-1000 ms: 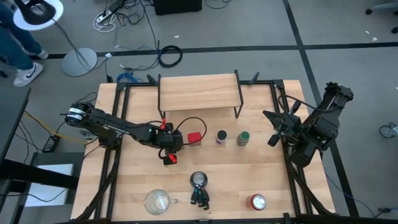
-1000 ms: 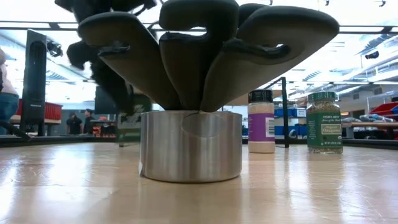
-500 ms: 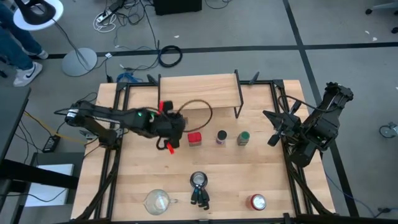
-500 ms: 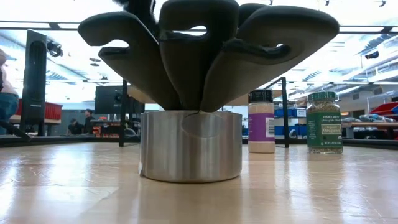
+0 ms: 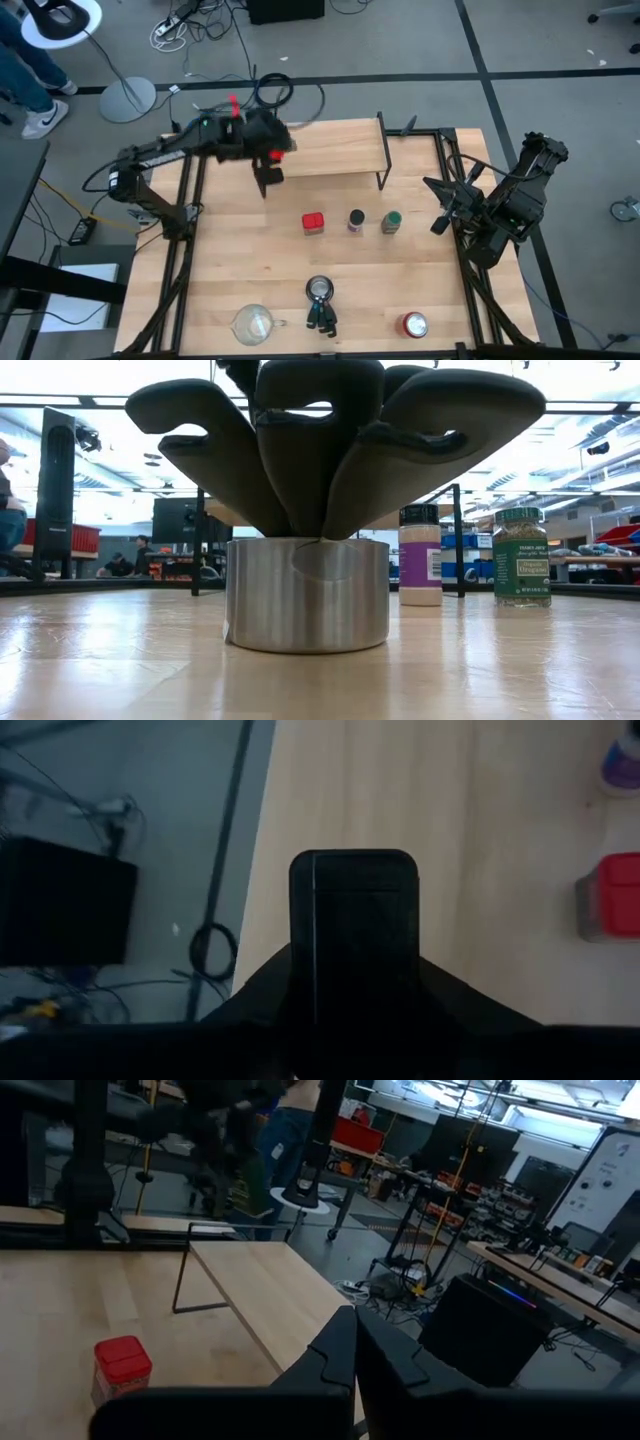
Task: Shelf spices
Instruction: Put the black seasoning can on the shelf
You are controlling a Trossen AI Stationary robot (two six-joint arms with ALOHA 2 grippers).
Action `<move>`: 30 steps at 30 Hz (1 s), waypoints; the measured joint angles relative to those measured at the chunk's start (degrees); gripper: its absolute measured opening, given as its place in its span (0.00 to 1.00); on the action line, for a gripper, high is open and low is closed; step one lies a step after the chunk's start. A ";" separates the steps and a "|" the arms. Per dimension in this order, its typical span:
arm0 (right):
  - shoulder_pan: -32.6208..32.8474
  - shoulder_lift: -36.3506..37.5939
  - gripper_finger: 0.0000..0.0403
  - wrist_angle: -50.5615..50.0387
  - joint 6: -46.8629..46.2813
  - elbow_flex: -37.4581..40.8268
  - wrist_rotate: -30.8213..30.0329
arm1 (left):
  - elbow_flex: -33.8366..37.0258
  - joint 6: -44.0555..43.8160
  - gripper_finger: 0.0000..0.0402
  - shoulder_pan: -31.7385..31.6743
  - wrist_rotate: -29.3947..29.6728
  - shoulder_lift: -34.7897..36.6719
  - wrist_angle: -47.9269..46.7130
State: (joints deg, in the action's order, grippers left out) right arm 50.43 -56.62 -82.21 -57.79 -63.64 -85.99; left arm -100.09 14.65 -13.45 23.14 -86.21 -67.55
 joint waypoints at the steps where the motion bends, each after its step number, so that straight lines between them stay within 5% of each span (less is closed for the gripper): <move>1: 0.00 0.00 0.02 0.01 0.11 0.00 -0.04 | 0.00 0.65 0.31 -1.88 -1.69 -0.01 0.09; 16: 0.00 0.00 0.01 0.22 0.54 0.00 -0.14 | 0.00 8.57 0.31 -18.81 -20.00 -2.20 0.44; 30: 0.00 0.00 0.01 0.50 0.81 0.00 -0.09 | 0.00 15.12 0.31 -23.70 -21.27 -13.20 -0.01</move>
State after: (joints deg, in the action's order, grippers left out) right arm 50.43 -56.62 -81.71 -56.98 -63.64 -86.08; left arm -100.09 29.77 -37.15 1.88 -99.40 -67.56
